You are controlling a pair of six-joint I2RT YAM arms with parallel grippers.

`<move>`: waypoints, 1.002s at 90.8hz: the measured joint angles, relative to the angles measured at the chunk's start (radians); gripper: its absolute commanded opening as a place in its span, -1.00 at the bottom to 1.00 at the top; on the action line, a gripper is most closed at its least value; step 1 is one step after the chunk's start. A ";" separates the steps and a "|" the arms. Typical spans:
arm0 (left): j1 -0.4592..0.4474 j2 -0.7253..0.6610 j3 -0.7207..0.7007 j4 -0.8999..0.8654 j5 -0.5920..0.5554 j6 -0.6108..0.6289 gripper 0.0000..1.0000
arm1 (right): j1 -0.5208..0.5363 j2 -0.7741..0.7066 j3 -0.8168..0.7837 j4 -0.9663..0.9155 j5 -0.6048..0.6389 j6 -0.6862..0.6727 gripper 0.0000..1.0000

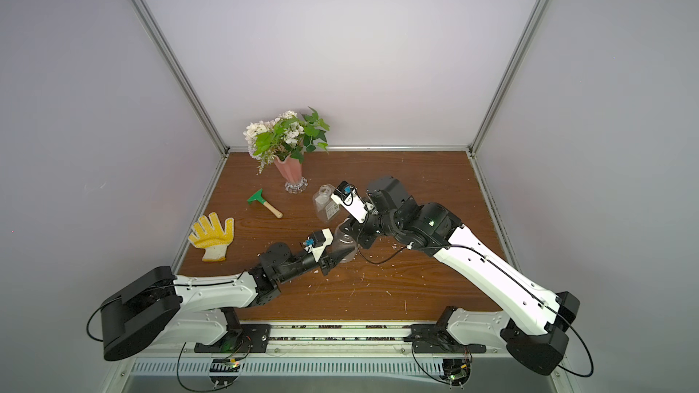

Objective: Screw on the bottle caps
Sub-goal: Screw the bottle cap onto the plastic bottle.

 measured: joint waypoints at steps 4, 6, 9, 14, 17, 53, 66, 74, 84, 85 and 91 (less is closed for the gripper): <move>0.000 0.000 0.000 -0.003 0.000 0.000 -0.21 | 0.000 0.000 -0.004 0.003 0.003 0.000 -0.47; 0.000 0.000 0.000 -0.004 0.000 0.000 -0.21 | 0.000 -0.001 -0.006 0.006 0.005 0.000 -0.46; 0.000 0.000 -0.001 -0.006 0.000 0.000 -0.21 | 0.000 -0.001 -0.009 0.009 0.006 0.001 -0.45; 0.000 0.000 -0.002 -0.010 0.000 0.000 -0.21 | 0.000 -0.001 -0.013 0.013 0.006 0.002 -0.42; 0.000 0.000 -0.002 -0.011 0.000 0.000 -0.21 | 0.000 -0.001 -0.013 0.013 0.006 0.003 -0.41; 0.000 0.012 -0.001 0.021 0.001 -0.002 -0.22 | 0.000 0.005 -0.009 -0.013 0.006 0.008 -0.05; 0.000 0.026 0.000 0.032 0.001 -0.004 -0.22 | 0.001 0.020 0.001 -0.022 0.006 0.006 0.10; 0.000 0.037 0.001 0.036 0.001 -0.005 -0.22 | 0.001 0.023 0.010 -0.024 0.006 0.006 0.29; 0.000 0.044 0.001 0.037 0.000 -0.008 -0.22 | 0.001 0.023 0.022 -0.026 0.006 -0.001 0.53; 0.000 0.044 0.001 0.037 0.000 -0.008 -0.22 | 0.001 0.023 0.023 -0.026 0.006 -0.002 0.55; 0.000 0.045 0.001 0.037 0.000 -0.012 -0.21 | 0.001 0.022 0.028 -0.026 0.011 -0.010 0.66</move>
